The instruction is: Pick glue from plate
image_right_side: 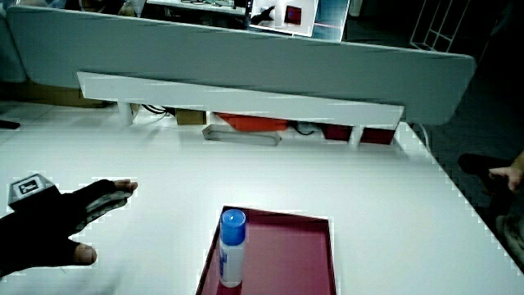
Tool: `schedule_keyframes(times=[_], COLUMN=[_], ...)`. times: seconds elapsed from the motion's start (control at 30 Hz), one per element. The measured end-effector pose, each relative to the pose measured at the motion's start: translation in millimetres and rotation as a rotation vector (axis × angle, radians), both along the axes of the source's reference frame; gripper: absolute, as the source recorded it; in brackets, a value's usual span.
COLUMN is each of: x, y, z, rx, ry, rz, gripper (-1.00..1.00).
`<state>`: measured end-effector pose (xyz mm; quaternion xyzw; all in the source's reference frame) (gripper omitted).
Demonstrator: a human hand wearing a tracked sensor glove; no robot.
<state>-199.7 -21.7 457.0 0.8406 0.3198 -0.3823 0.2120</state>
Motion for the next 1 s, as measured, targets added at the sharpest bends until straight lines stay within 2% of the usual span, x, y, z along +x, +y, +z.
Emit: schedule_keyframes(times=[0.07,0.1,0.13,0.17,0.23,0.27,0.4,0.43,0.47,0.5,0.57,0.63,0.67,0.83,0.87,0.9,1.0], x=[12.6,16.4,19.0,28.1,38.2,42.8,64.8,71.0,75.3,81.6,93.9,104.2,109.4,131.8,134.2,137.0,143.2], y=[2.1,0.7,-0.7,-1.2,-2.7,-2.9,-6.7,-7.4,-8.5,-8.2,-6.7,-6.4,-5.4,-4.6,-4.3,-4.1,-2.9], z=[-1.3,-0.3,2.0,-2.7,1.2,1.8,12.5,15.7,19.2,19.9,23.4,30.6,27.9,47.4,48.7,51.9,57.9], rx=[-0.405,-0.424,-0.453,-0.487,-0.513,-0.544,-0.561,-0.563,-0.544,-0.564,-0.607,-0.578,-0.604,-0.536,-0.532,-0.518,-0.514], ry=[0.13,0.109,0.017,0.121,0.144,0.089,0.126,0.168,0.149,0.196,0.253,0.268,0.238,0.281,0.249,0.262,0.287], rz=[-0.127,-0.142,-0.169,-0.16,-0.141,-0.165,-0.133,-0.124,-0.118,-0.102,-0.088,-0.063,-0.07,-0.021,-0.03,-0.027,-0.023], gripper=[0.0,0.0,0.0,0.0,0.0,0.0,0.0,0.0,0.0,0.0,0.0,0.0,0.0,0.0,0.0,0.0,0.0])
